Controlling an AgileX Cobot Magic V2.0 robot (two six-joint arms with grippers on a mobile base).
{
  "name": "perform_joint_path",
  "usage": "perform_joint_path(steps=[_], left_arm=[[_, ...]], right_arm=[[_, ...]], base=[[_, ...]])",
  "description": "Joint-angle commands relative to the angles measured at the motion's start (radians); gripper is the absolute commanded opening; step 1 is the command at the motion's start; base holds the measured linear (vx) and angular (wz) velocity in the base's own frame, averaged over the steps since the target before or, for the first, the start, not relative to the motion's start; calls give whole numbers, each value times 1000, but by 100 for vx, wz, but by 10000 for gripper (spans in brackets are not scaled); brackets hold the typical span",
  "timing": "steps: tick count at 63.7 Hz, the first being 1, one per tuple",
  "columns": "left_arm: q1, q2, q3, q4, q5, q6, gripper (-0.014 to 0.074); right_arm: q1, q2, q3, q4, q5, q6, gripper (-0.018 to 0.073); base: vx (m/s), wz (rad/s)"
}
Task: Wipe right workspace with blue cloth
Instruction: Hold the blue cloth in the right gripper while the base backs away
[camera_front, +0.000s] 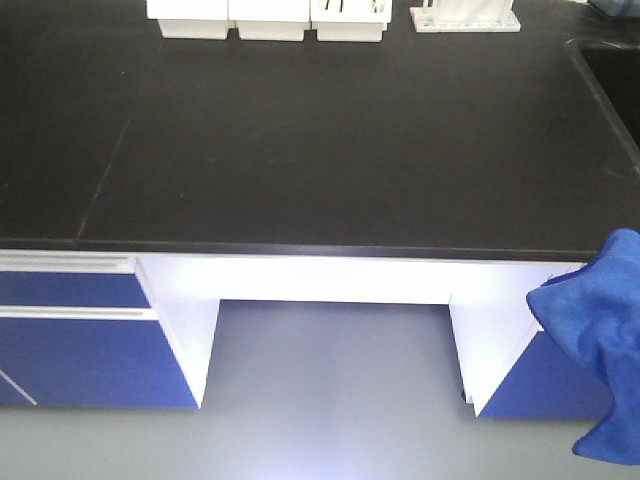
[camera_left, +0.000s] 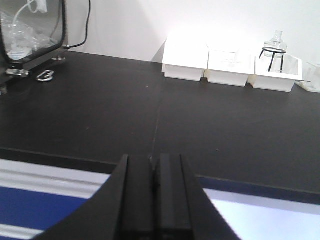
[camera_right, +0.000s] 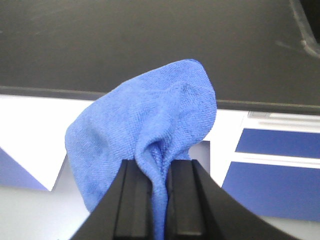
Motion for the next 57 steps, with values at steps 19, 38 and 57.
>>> perform_joint_path(steps=[19, 38, 57], left_arm=[[-5, -15, 31, 0, -83, -8, -6], [-5, -15, 31, 0, -83, -8, -6], [-5, -15, 31, 0, -83, -8, -6]], right_arm=[[2, 8, -30, -15, -71, 2, 42], [2, 8, -30, -15, -71, 2, 42], [2, 8, -30, -15, -71, 2, 42]], base=[[-23, 8], [-27, 2], [-29, -1]])
